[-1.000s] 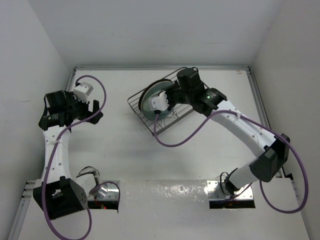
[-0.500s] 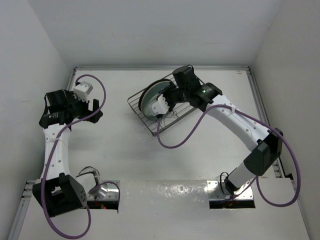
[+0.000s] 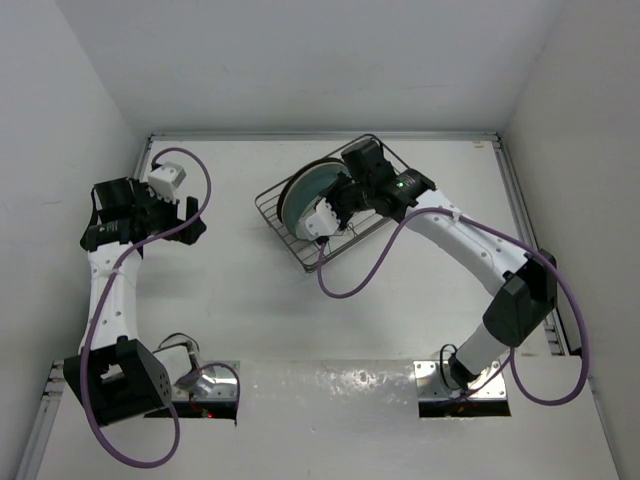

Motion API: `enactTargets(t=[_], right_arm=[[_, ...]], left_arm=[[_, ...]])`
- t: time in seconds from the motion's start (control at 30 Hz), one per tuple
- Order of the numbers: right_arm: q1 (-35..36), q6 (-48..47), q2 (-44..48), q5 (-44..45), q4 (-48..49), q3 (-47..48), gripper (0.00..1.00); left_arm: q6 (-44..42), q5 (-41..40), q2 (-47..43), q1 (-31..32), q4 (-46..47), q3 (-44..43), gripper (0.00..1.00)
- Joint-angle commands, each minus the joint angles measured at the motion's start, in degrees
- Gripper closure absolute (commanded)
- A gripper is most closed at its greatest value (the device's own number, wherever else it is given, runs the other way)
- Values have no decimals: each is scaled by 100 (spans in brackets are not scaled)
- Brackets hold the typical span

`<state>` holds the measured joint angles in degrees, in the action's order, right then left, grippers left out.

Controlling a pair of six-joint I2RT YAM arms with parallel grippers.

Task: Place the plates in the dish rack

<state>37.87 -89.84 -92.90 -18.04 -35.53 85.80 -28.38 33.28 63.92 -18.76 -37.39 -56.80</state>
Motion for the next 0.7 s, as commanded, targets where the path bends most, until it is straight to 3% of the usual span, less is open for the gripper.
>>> enactTargets(t=[0.0,0.27,0.47,0.53,0.57,0.6,0.67], right_arm=[[-51,-288,53,-112,758,33,100],[-51,-525,-149,73,968,-405,100],[-60,-140,-158,99,1591,-819,100],[-60,-51,-88,108,1952,-959,93],[-60,-16,-62,108,2058,-1082,84],[-60,97,0,82,2198,-1152,59],[-69,230,35,55,2471,-1276,55]], left_arm=[[17,39,-20,-31,249,-218,17],[-27,39,-20,-31,302,-130,17],[-36,21,-11,-31,302,-104,17],[-62,-5,-20,-31,302,-104,17],[-71,-14,-20,-31,302,-95,17],[-71,-23,-20,-31,311,-86,17],[-80,-14,-20,-31,320,-60,17]])
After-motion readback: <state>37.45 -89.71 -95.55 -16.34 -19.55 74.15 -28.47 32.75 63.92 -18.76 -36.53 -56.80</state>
